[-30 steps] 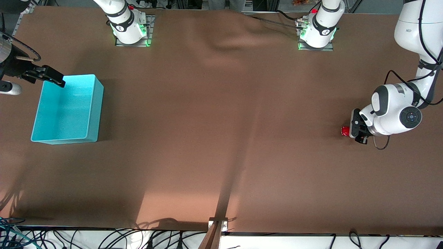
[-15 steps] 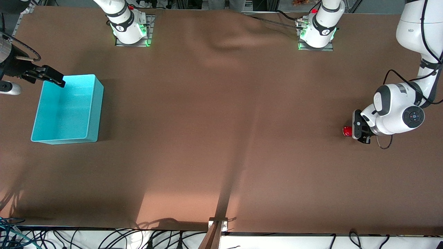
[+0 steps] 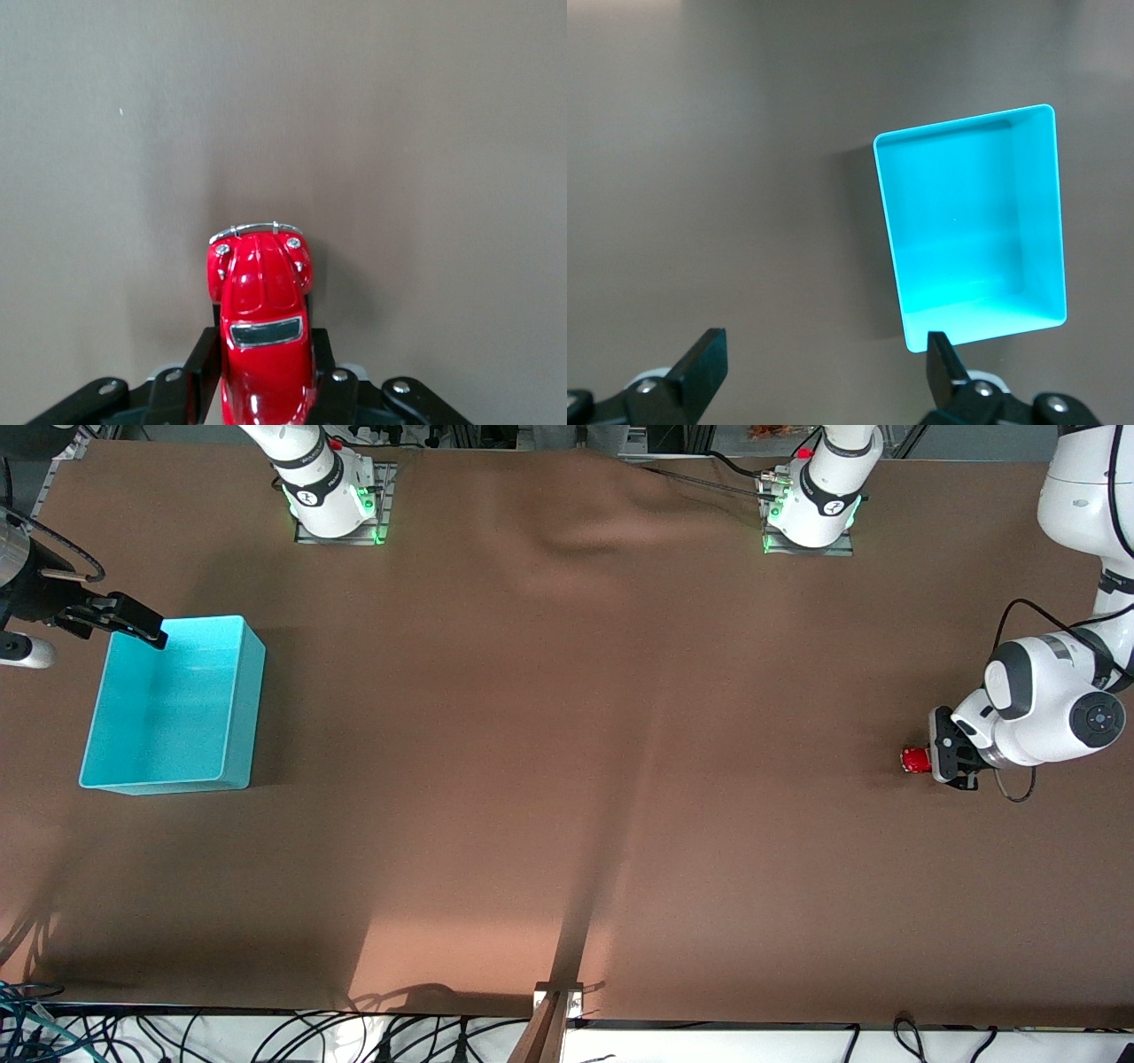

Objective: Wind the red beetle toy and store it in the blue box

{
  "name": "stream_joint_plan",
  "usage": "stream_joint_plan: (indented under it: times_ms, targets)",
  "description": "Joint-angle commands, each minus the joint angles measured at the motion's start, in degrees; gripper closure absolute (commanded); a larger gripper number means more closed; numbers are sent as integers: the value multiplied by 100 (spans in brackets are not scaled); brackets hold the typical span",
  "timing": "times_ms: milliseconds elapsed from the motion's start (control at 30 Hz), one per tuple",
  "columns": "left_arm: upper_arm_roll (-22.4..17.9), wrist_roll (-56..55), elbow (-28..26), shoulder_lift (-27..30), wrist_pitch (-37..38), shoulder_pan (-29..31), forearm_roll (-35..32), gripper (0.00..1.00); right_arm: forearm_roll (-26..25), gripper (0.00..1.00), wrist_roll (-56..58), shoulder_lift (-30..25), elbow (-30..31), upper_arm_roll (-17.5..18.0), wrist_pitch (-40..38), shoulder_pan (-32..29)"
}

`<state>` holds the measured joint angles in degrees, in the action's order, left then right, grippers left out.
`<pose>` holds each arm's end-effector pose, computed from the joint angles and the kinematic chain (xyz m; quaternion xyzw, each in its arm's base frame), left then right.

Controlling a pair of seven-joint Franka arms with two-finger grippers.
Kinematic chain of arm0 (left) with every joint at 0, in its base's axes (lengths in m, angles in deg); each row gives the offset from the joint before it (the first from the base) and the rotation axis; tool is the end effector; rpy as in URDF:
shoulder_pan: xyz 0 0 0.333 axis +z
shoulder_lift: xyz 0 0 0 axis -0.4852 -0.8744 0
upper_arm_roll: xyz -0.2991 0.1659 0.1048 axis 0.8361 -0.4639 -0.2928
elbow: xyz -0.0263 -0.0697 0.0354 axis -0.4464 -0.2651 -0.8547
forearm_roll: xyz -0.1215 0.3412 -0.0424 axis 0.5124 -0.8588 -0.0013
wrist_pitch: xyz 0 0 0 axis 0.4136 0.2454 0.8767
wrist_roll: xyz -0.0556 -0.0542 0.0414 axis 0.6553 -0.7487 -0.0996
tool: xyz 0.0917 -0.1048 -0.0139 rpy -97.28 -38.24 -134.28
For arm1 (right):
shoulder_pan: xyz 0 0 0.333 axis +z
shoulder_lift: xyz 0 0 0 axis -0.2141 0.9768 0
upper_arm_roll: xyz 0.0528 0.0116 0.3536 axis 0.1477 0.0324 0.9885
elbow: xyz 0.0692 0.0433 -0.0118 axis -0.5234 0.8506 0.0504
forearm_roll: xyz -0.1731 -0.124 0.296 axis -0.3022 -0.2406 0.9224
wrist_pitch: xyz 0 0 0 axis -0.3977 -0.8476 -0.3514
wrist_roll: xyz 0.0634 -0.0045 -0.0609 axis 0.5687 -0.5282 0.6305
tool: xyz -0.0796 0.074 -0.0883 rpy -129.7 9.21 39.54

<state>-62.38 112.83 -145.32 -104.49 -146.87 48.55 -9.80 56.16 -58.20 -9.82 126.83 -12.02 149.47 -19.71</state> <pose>0.5744 0.1980 0.2124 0.7087 -0.7015 -0.0646 0.0388 0.5170 -0.0028 0.5993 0.9977 -0.0596 -0.0252 0.0185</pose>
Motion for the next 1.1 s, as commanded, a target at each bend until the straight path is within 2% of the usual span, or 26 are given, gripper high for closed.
stream_joint_plan:
  times_ms: [0,1067]
  targets:
    - [25,314,310,-574,-72,227,-143,89,40,0,-81,-72,-10,48,-71,-39]
    - [25,420,372,-663,-212,596,-425,87,40,0,-81,-63,-10,48,-62,-39]
